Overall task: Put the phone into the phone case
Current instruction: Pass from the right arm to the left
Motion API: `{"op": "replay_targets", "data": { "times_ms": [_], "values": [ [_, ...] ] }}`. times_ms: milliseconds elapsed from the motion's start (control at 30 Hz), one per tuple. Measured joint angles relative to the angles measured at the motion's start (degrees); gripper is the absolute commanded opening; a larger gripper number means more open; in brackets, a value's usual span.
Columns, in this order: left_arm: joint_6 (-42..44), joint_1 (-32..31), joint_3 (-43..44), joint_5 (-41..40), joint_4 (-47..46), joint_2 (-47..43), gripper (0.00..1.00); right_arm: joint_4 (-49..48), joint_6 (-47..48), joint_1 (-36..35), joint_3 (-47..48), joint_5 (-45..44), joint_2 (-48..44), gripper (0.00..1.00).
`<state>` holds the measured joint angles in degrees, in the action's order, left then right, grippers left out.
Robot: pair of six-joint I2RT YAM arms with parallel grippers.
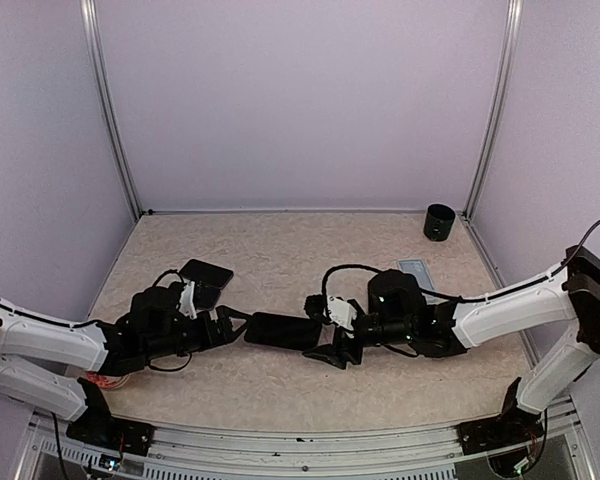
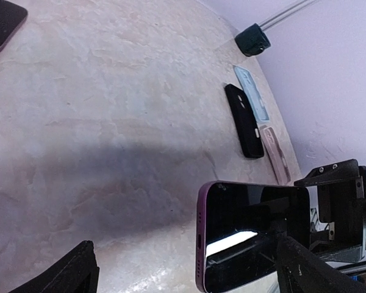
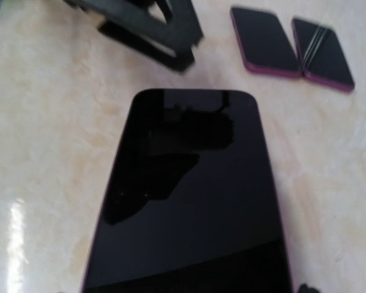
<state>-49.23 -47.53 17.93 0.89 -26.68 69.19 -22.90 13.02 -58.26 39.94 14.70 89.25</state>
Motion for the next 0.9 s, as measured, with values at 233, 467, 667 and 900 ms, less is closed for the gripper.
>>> {"op": "replay_targets", "data": {
  "times_ms": [233,467,667,900],
  "values": [
    [0.37,0.35,-0.02,8.66,-6.16,0.81,0.98,-1.51,1.90,-1.92,-1.81,-1.03,-4.59,0.46],
    [0.42,0.61,0.02,17.81,-11.32,4.04,0.94,-2.27,3.87,-3.61,-4.15,-2.34,-6.08,0.46],
    [-0.09,0.63,0.17,24.44,-14.93,7.02,0.86,-2.23,5.38,-4.63,-4.48,-3.17,-6.67,0.46],
    [-1.27,0.63,1.11,29.53,-18.84,10.19,0.73,-2.25,6.86,-4.74,-4.48,-3.34,-6.69,0.46]
  ]
}}
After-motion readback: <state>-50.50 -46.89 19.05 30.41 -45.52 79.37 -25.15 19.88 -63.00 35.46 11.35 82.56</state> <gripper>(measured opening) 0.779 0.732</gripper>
